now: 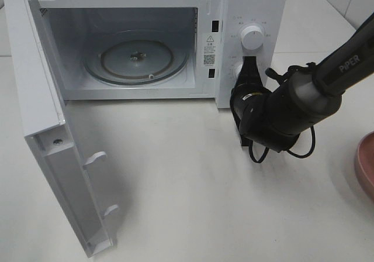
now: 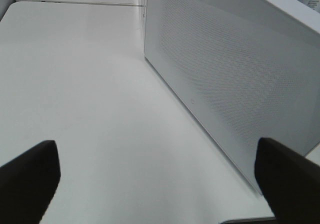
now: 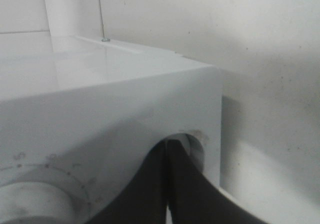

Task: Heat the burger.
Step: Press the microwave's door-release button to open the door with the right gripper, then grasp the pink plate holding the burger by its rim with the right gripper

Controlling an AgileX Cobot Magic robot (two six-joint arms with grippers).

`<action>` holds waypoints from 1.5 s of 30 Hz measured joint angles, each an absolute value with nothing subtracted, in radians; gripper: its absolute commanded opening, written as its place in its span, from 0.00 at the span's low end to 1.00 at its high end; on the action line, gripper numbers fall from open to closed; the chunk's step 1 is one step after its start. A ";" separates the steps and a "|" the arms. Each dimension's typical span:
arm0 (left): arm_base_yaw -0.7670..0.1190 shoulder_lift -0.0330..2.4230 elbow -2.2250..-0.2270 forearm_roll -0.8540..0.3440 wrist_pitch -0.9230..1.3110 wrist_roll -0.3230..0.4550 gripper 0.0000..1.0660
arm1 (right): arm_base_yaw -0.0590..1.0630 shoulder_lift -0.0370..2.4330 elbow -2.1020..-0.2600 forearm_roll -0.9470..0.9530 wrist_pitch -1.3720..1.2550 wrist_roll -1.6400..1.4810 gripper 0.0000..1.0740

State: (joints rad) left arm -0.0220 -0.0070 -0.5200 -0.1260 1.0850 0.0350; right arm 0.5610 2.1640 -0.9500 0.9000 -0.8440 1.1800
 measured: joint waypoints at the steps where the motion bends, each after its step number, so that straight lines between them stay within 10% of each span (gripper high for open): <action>1: -0.022 -0.007 -0.520 -0.126 1.085 0.035 0.92 | 0.558 2.152 -0.941 0.889 -0.830 1.150 0.00; 35: -0.022 -0.007 -0.520 -0.126 1.085 0.035 0.92 | 0.554 1.853 -0.899 0.863 -0.145 -0.191 0.00; 45: -0.022 -0.007 -0.520 -0.126 1.085 0.035 0.92 | 0.554 1.769 -0.899 0.554 0.215 -0.308 0.03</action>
